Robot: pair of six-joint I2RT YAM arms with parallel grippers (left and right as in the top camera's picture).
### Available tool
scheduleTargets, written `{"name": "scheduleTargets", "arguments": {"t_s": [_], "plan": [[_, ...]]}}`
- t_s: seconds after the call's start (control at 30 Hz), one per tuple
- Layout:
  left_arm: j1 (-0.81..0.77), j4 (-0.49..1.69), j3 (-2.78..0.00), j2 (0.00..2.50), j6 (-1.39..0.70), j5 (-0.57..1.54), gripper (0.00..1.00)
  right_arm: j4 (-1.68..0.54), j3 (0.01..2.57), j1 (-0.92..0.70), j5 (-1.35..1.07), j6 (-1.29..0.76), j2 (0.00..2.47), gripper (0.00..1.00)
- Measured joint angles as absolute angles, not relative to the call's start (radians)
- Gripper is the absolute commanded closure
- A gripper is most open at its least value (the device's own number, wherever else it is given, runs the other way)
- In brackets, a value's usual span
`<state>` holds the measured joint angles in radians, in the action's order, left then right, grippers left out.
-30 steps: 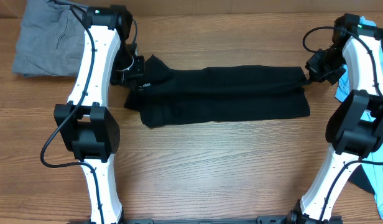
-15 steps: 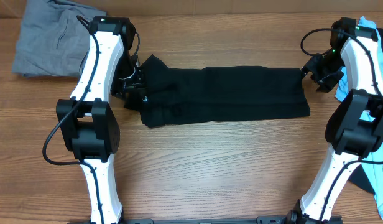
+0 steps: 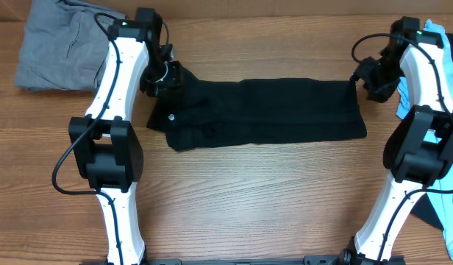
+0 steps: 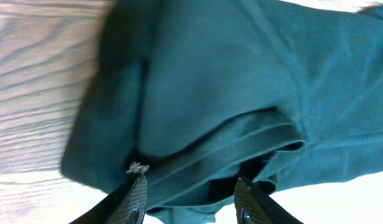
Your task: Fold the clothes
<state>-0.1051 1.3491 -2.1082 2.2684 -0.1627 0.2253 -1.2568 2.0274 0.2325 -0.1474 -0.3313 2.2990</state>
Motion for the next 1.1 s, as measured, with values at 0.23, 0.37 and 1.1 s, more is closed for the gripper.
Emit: {"name": "scheduleTargets", "arguments": {"t_s": [0.23,0.37,1.1], "plan": [[-0.155,1.346,-2.085,2.279,-0.146,0.248,0.96,-1.284,2.017,0.187,-0.172,-0.295,2.299,0.85],[-0.162,1.338,-2.06,2.311,-0.146,0.252,0.96,-1.269,1.987,0.172,-0.177,-0.286,2.299,0.89],[-0.016,1.248,-1.863,2.342,-0.224,0.221,0.96,-1.063,1.747,0.165,-0.161,-0.326,2.271,0.96]]}}
